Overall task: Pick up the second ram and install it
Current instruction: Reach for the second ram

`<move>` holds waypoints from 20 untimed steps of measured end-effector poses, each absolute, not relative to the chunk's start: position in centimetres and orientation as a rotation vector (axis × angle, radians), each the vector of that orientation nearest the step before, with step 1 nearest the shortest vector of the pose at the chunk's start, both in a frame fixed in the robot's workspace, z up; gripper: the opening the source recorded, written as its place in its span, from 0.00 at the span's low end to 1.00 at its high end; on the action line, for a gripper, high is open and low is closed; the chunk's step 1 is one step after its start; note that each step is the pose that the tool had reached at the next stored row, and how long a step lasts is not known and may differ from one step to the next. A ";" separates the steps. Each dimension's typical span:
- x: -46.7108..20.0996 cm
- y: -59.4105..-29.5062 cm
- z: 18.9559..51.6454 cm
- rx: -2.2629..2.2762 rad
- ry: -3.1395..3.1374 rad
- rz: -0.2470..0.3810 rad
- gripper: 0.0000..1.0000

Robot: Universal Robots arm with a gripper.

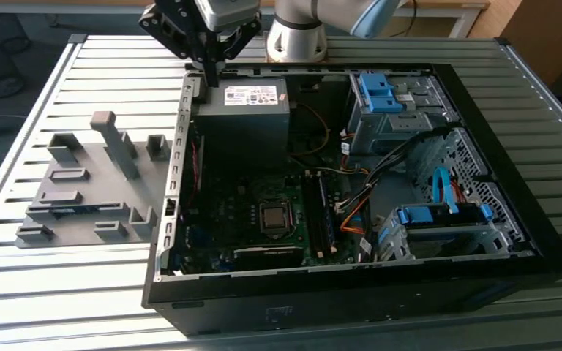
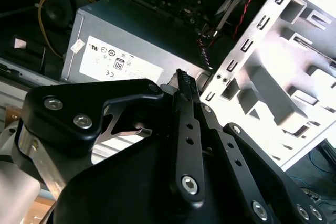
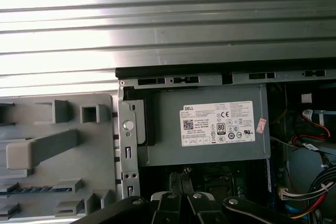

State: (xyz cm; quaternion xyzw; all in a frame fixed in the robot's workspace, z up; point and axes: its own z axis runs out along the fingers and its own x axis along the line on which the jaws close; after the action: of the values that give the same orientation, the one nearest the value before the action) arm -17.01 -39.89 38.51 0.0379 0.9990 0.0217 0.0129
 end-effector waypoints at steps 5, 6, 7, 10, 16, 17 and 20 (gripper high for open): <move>-17.5 -39.9 38.4 0.118 3.113 0.068 0.11; -17.6 -39.9 38.4 0.118 3.113 0.068 0.11; -17.6 -39.9 38.4 0.118 3.113 0.068 0.11; -17.7 -39.9 38.4 0.118 3.113 0.068 0.11; -17.8 -39.9 38.4 0.118 3.113 0.068 0.11; -17.9 -39.9 38.4 0.118 3.113 0.068 0.11; -18.1 -39.9 38.4 0.118 3.113 0.068 0.11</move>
State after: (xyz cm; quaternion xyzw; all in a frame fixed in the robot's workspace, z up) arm -18.09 -39.90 38.35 0.0379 0.9990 0.0217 0.0129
